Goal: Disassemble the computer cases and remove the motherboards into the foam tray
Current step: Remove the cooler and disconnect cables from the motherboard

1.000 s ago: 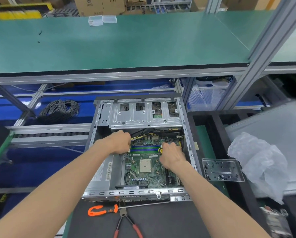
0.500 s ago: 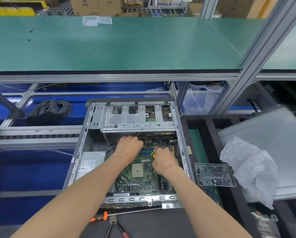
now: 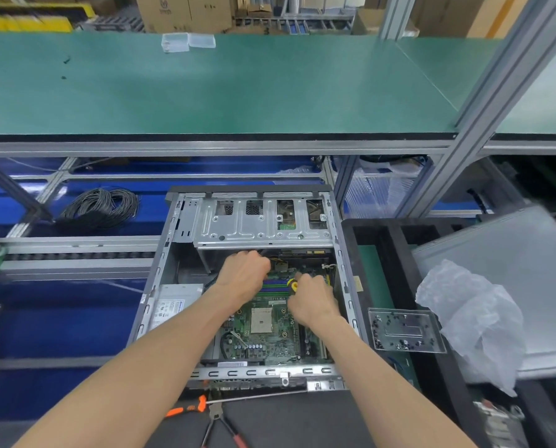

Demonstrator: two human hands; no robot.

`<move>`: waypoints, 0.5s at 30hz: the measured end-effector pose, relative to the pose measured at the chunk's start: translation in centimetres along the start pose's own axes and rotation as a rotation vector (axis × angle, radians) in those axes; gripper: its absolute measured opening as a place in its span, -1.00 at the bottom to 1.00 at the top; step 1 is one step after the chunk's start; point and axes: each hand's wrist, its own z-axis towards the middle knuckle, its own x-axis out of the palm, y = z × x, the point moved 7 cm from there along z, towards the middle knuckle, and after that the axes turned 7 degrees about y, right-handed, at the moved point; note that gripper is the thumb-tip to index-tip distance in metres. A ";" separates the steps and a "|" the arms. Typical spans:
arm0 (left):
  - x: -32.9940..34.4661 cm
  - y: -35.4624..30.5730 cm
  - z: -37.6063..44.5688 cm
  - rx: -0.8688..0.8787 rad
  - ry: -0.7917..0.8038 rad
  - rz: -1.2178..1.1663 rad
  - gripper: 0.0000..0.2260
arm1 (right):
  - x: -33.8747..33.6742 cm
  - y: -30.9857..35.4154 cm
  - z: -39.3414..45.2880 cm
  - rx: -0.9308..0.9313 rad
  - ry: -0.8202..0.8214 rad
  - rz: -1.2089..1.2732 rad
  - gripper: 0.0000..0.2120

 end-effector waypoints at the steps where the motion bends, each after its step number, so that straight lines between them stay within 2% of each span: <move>1: -0.2 0.1 -0.1 0.008 -0.004 -0.017 -0.89 | -0.2 0.1 -0.2 0.003 -0.007 0.041 -0.64; 4: -1.0 0.3 -0.8 0.016 -0.004 -0.110 -0.87 | -0.7 0.4 -0.8 0.000 -0.020 0.174 -0.97; 9: -2.2 1.6 -2.8 -0.031 0.028 -0.472 -0.91 | -1.4 1.0 -2.0 -0.034 -0.014 0.538 -0.89; 15: -5.9 1.5 -4.4 0.059 0.043 -1.023 -0.85 | -4.1 1.6 -4.0 -0.135 -0.088 0.931 -0.81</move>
